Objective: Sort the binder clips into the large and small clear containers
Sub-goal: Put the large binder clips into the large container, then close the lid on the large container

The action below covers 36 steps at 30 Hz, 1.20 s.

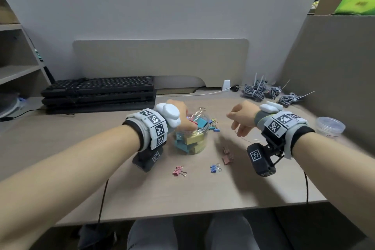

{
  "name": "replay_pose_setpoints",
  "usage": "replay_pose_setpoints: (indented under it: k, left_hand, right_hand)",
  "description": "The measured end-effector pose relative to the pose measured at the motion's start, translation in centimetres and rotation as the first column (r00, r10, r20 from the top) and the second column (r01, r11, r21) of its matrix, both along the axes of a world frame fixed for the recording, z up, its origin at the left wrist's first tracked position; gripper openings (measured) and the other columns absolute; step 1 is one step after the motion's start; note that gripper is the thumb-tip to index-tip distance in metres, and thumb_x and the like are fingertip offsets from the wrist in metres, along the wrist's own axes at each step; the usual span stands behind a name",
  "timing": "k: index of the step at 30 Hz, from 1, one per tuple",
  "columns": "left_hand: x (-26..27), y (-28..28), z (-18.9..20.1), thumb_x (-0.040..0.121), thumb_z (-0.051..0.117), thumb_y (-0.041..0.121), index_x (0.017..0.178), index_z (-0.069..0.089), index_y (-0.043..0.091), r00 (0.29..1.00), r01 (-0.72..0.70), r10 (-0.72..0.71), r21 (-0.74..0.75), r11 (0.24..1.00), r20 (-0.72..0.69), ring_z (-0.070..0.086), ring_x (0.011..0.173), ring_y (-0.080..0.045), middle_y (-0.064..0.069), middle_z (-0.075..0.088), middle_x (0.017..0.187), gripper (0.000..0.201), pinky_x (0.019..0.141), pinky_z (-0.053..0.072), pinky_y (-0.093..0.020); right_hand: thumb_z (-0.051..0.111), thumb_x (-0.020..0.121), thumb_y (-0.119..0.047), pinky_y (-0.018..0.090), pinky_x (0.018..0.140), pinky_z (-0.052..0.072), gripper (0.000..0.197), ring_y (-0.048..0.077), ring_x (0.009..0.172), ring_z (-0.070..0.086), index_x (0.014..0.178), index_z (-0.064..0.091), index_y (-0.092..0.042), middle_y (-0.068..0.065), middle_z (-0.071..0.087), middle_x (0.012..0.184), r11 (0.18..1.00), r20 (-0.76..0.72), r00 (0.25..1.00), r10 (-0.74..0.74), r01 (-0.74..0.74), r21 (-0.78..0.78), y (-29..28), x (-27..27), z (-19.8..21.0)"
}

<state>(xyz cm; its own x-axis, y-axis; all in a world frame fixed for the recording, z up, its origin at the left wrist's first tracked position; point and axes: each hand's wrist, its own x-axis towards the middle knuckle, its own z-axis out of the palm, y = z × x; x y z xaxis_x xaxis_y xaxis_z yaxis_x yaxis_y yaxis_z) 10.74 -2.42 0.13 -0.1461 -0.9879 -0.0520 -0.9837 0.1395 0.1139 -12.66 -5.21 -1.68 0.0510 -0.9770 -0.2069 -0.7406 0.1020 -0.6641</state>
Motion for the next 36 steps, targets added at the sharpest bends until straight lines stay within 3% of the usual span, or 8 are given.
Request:
replay_pose_setpoints:
  k: [6, 10, 13, 19, 22, 26, 30, 36]
  left_hand:
    - [-0.1, 0.2, 0.7, 0.061, 0.063, 0.055, 0.048, 0.043, 0.016, 0.996, -0.044, 0.045, -0.015, 0.999, 0.078, 0.039, 0.054, -0.018, 0.001, 0.039, 0.055, 0.045, 0.051, 0.031, -0.023]
    - [0.5, -0.2, 0.4, 0.064, 0.061, 0.064, 0.078, 0.068, 0.013, 0.990, -0.035, 0.032, 0.016, 0.999, 0.139, 0.050, 0.076, -0.019, -0.002, 0.051, 0.097, 0.054, 0.065, 0.039, -0.026]
    - [0.6, -0.4, 0.4, 0.075, 0.061, 0.067, 0.099, 0.067, 0.016, 0.993, 0.021, -0.026, 0.040, 0.999, 0.114, 0.052, 0.087, -0.021, -0.001, 0.051, 0.106, 0.057, 0.077, 0.044, -0.029]
    - [1.6, 0.0, -1.0, 0.082, 0.061, 0.060, 0.094, 0.072, 0.027, 0.995, 0.081, -0.079, 0.021, 0.997, -0.060, 0.055, 0.118, -0.022, 0.000, 0.057, 0.125, 0.036, 0.097, 0.046, -0.039]
    - [2.2, 0.7, -1.5, 0.086, 0.060, 0.055, 0.105, 0.072, 0.028, 0.988, 0.073, -0.070, 0.013, 0.997, -0.137, 0.037, 0.140, -0.019, -0.002, 0.043, 0.146, 0.035, 0.106, 0.036, -0.034]
    - [3.0, 1.2, -1.3, 0.077, 0.057, 0.071, 0.133, 0.050, 0.024, 0.962, 0.064, -0.064, -0.008, 0.998, -0.266, 0.049, 0.127, -0.021, 0.002, 0.049, 0.138, 0.074, 0.104, 0.041, -0.038]
    - [3.6, 1.5, -2.4, 0.072, 0.072, 0.063, 0.154, 0.013, 0.019, 0.947, 0.020, 0.001, 0.062, 0.998, -0.321, 0.042, 0.137, -0.024, -0.001, 0.034, 0.156, 0.111, 0.109, 0.037, -0.036]
    - [4.2, 1.1, -4.2, 0.067, 0.084, 0.047, 0.153, 0.006, 0.009, 0.906, 0.005, 0.041, 0.106, 0.994, -0.422, 0.047, 0.131, -0.025, -0.005, 0.044, 0.148, 0.122, 0.100, 0.040, -0.030]
  right_hand:
    - [0.052, 0.094, -0.029, 0.041, 0.069, 0.061, 0.028, 0.033, 0.073, 0.072, 0.100, 0.065, -0.005, 0.015, 0.074, 0.087, 0.988, -0.289, 0.952, -0.102, 0.063, -0.140, -0.4, -3.9, -0.8]
    - [0.055, 0.085, -0.055, 0.038, 0.087, 0.051, 0.053, 0.031, 0.097, 0.064, 0.118, 0.063, -0.014, 0.009, 0.069, 0.109, 0.984, -0.511, 0.849, -0.134, 0.052, -0.171, -1.2, -6.1, -1.4]
    - [0.058, 0.073, -0.070, 0.045, 0.099, 0.046, 0.082, 0.033, 0.115, 0.058, 0.135, 0.049, -0.016, 0.010, 0.060, 0.130, 0.993, -0.503, 0.858, -0.098, 0.049, -0.111, -1.8, -6.3, -2.7]
    - [0.041, 0.041, -0.089, 0.047, 0.103, 0.042, 0.117, 0.030, 0.128, 0.050, 0.142, 0.040, -0.029, 0.001, 0.047, 0.147, 1.000, -0.661, 0.750, 0.001, -0.018, -0.019, -2.2, -5.1, -4.5]
    - [0.046, 0.035, -0.093, 0.046, 0.100, 0.044, 0.115, 0.030, 0.120, 0.054, 0.132, 0.046, -0.030, 0.001, 0.054, 0.138, 1.000, -0.665, 0.747, 0.009, 0.004, 0.018, -3.0, -5.0, -5.2]
    - [0.045, 0.034, -0.090, 0.045, 0.088, 0.047, 0.091, 0.029, 0.098, 0.055, 0.102, 0.049, -0.029, 0.001, 0.056, 0.106, 0.999, -0.719, 0.695, -0.036, 0.026, -0.025, -3.6, -4.5, -5.8]
    - [0.043, 0.045, -0.085, 0.044, 0.083, 0.047, 0.090, 0.031, 0.096, 0.055, 0.107, 0.048, -0.020, 0.006, 0.056, 0.113, 0.994, -0.650, 0.755, -0.084, 0.017, -0.109, -2.8, -3.5, -4.7]
    - [0.052, 0.053, -0.087, 0.045, 0.093, 0.048, 0.100, 0.026, 0.107, 0.055, 0.128, 0.047, -0.022, 0.005, 0.049, 0.131, 0.951, -0.322, 0.947, 0.012, -0.110, -0.290, -0.9, 2.1, -0.4]
